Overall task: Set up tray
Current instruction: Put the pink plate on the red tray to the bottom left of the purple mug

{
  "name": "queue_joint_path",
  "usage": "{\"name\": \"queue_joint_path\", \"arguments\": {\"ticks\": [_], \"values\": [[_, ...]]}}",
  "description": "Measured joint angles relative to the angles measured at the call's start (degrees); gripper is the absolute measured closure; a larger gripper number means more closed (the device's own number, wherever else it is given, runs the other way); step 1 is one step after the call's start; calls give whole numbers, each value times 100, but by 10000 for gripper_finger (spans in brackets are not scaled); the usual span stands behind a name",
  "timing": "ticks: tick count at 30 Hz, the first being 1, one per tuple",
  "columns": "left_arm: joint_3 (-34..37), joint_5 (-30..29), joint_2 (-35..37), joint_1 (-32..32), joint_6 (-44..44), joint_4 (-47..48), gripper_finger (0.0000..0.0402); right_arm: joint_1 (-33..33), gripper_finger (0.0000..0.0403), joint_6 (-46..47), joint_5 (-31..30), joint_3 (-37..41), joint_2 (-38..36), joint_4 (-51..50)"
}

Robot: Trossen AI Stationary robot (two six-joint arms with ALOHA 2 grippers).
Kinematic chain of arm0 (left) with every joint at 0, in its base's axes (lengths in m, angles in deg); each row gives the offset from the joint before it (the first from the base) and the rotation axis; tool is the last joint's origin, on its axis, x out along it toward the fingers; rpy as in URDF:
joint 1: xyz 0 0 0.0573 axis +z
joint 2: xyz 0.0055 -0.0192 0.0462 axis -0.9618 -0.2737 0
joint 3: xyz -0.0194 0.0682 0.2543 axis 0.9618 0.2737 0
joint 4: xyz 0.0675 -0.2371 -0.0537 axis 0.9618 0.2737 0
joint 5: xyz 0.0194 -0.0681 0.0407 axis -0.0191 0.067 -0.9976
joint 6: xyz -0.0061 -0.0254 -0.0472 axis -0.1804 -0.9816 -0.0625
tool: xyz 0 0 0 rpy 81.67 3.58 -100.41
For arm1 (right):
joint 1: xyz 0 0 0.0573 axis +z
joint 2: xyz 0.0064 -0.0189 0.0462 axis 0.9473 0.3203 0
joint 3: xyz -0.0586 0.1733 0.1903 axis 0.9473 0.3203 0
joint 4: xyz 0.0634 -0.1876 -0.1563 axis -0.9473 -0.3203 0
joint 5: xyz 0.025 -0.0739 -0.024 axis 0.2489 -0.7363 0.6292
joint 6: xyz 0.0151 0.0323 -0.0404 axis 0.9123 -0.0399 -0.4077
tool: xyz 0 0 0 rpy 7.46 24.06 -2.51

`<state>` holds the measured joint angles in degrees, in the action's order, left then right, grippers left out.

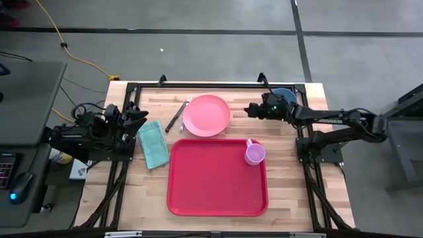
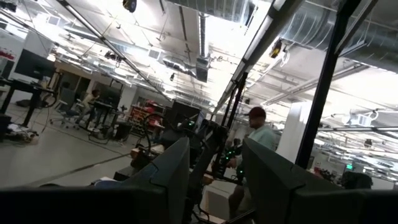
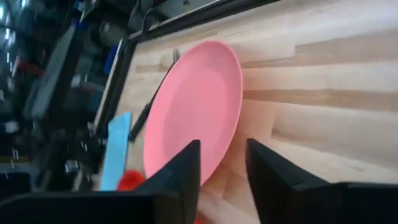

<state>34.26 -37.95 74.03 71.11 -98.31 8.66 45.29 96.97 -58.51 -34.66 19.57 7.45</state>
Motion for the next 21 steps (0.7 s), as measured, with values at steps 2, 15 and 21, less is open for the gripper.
{"name": "queue_joint_path", "arguments": {"ticks": [2,15,21], "values": [[0,0,0,0,0,1,222,-98,275,-309,227,-1,0,-23],[0,-302,0,0,-101,-13,222,-481,235,-372,1369,-282,1335,383],[0,-422,0,0,-195,-13,222,-652,235,-699,1714,-987,2235,368]]}}
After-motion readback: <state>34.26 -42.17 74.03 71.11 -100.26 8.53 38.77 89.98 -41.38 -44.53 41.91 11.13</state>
